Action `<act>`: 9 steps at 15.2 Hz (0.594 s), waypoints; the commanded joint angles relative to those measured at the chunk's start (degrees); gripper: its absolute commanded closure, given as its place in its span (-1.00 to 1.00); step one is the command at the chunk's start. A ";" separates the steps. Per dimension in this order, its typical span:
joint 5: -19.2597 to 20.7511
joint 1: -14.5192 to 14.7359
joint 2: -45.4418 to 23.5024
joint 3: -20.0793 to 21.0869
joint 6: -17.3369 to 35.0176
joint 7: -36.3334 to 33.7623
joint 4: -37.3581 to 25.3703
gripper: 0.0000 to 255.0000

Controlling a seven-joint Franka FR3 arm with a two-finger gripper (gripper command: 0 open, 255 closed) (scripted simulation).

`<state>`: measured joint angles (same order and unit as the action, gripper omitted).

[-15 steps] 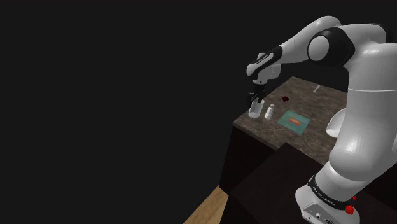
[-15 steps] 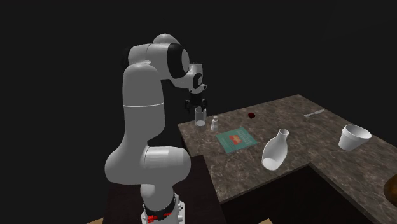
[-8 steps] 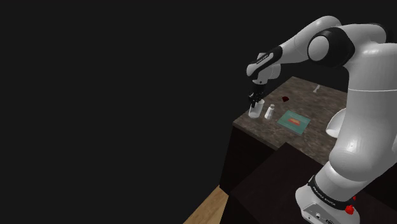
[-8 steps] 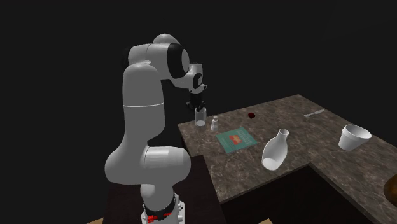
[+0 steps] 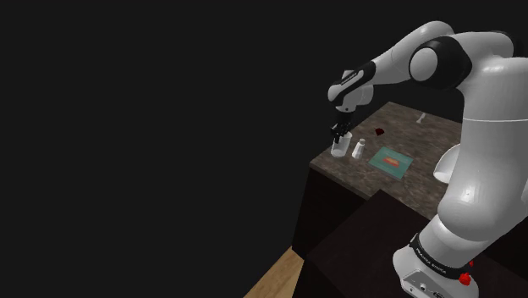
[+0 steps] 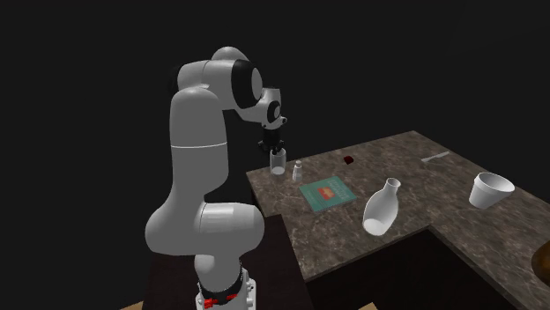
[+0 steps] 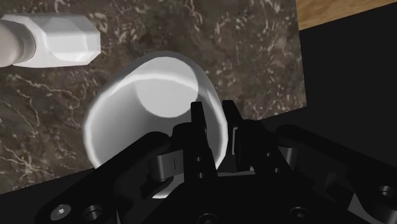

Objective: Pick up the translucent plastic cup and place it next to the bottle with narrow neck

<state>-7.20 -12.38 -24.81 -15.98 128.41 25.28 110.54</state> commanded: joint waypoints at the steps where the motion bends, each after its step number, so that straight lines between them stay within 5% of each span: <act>1: 0.24 0.12 0.28 -0.04 -0.88 -0.09 -0.40 1.00; 9: 1.56 0.64 4.00 -0.74 -5.79 -0.85 -1.73 1.00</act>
<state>-5.77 -11.76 -21.31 -16.69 122.94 24.30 109.33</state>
